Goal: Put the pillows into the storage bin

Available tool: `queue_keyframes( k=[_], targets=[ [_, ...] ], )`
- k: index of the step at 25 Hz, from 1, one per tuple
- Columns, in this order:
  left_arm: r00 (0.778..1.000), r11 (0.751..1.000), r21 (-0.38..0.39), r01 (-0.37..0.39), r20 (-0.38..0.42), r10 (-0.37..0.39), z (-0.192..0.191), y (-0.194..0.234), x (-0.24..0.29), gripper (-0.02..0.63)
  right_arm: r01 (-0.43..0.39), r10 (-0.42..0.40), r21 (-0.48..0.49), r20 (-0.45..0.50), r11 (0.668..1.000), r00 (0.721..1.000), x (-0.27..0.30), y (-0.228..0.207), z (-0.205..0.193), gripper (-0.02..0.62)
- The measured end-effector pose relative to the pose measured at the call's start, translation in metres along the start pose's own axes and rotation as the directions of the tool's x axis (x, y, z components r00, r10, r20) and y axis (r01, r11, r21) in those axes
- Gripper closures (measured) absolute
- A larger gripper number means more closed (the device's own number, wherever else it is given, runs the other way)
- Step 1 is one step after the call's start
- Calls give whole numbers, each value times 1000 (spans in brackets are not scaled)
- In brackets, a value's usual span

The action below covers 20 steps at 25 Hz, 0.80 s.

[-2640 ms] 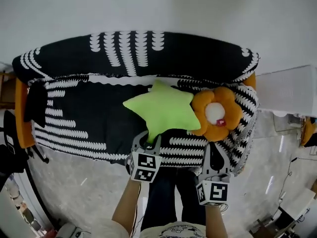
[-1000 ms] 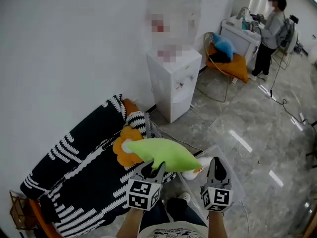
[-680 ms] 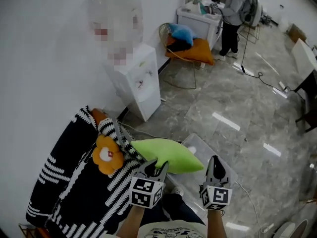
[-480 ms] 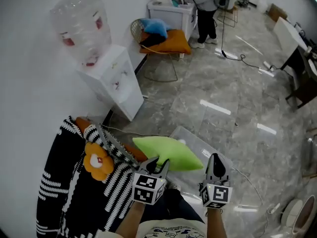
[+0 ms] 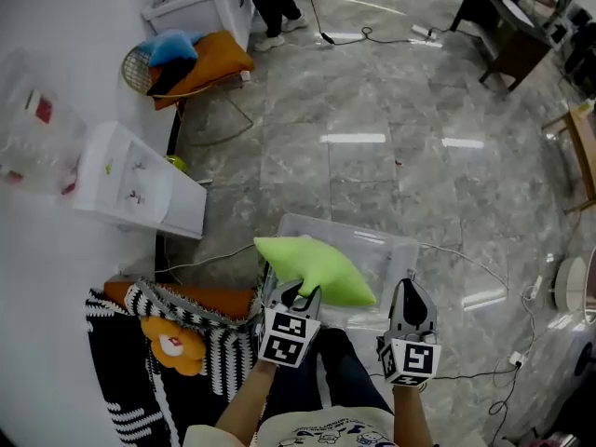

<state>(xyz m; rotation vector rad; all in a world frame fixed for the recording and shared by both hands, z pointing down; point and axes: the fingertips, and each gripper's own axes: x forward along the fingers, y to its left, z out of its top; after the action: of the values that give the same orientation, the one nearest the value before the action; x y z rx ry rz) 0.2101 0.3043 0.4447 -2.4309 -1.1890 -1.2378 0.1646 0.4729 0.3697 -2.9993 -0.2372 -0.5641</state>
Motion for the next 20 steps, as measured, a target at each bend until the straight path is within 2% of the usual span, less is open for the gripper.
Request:
queue_keyframes(
  k=[4, 10, 13, 20],
  targets=[
    [990, 987, 122, 108, -103, -95, -12, -6, 54, 497, 123, -121, 50, -41, 991, 992, -2, -24, -26, 571],
    [951, 931, 273, 241, -260, -170, -46, -11, 137, 497, 266, -257, 106, -94, 958, 962, -5, -59, -70, 571],
    [929, 896, 334, 292, -322, -183, -72, -10, 178, 497, 301, -286, 121, -126, 946, 950, -2, -66, -100, 571],
    [893, 820, 430, 377, -403, -199, -137, -9, 268, 499, 333, -297, 146, -226, 931, 928, -2, -74, -188, 571]
  ],
)
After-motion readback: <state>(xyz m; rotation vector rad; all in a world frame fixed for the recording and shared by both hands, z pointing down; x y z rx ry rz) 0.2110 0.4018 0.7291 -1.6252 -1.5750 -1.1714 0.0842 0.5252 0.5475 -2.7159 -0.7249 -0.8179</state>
